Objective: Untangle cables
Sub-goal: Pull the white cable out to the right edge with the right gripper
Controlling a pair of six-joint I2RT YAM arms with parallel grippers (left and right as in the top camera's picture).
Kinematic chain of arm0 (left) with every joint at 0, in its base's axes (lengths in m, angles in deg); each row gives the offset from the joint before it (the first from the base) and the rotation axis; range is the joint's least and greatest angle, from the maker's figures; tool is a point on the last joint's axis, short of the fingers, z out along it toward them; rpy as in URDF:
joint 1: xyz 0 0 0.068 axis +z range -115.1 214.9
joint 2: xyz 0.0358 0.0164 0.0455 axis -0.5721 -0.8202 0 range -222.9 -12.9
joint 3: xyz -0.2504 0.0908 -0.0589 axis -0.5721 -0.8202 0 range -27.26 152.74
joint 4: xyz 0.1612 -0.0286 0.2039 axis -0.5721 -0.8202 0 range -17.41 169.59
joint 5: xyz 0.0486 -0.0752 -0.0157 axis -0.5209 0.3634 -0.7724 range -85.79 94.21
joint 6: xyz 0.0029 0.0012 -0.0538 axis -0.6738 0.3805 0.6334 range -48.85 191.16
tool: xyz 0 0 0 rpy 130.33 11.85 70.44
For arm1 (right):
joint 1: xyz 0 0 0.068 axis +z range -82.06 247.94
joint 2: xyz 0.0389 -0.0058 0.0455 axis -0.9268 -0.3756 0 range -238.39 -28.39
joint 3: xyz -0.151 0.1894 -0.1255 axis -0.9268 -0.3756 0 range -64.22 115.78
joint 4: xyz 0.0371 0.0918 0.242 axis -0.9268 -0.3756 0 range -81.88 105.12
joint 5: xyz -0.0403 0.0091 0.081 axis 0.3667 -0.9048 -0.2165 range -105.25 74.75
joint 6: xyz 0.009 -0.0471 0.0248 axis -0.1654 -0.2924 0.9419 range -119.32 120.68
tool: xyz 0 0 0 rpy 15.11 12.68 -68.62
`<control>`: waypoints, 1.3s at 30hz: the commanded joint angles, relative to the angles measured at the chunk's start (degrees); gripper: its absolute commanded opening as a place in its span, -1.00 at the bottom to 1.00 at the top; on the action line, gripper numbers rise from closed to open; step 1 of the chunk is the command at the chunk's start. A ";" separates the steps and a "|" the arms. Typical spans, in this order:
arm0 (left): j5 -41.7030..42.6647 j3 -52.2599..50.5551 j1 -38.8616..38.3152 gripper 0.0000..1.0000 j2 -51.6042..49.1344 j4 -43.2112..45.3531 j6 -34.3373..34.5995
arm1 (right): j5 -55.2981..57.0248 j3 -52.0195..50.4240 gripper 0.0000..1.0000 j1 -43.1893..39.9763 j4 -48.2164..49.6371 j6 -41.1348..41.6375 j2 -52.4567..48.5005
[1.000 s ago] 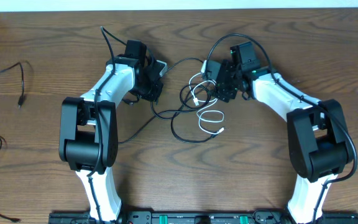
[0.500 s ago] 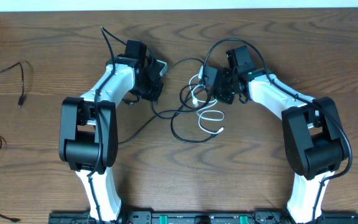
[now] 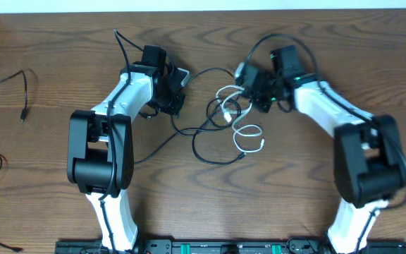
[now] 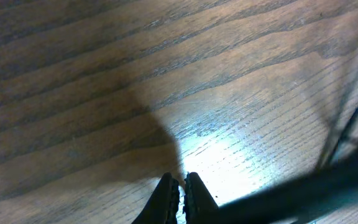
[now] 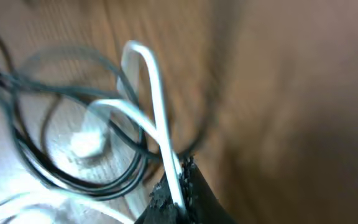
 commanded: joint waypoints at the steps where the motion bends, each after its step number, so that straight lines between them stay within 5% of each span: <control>1: 0.70 -0.28 -0.09 -0.85 0.20 0.00 0.26 | -8.00 0.15 -0.98 -3.32 0.33 4.79 9.66; 14: 0.70 -0.28 -0.09 -0.85 0.20 0.00 0.26 | -7.10 0.15 -0.98 -14.03 -2.23 5.64 28.39; 25: 0.70 -0.26 -0.07 -0.85 0.20 0.02 0.24 | -7.08 0.15 -0.92 -21.66 -11.87 5.53 29.27; 30: 0.68 -0.28 -0.07 -0.85 0.20 0.02 0.24 | -3.96 0.15 -0.79 -22.64 -18.47 -0.63 29.27; 34: 0.68 -0.26 -0.07 -0.85 0.20 0.02 0.24 | 2.71 0.15 -0.98 -22.64 -20.74 -1.53 29.27; 39: 0.68 -0.28 -0.07 -0.85 0.20 0.02 0.02 | 3.91 0.15 -0.98 -23.12 -19.89 -1.53 29.59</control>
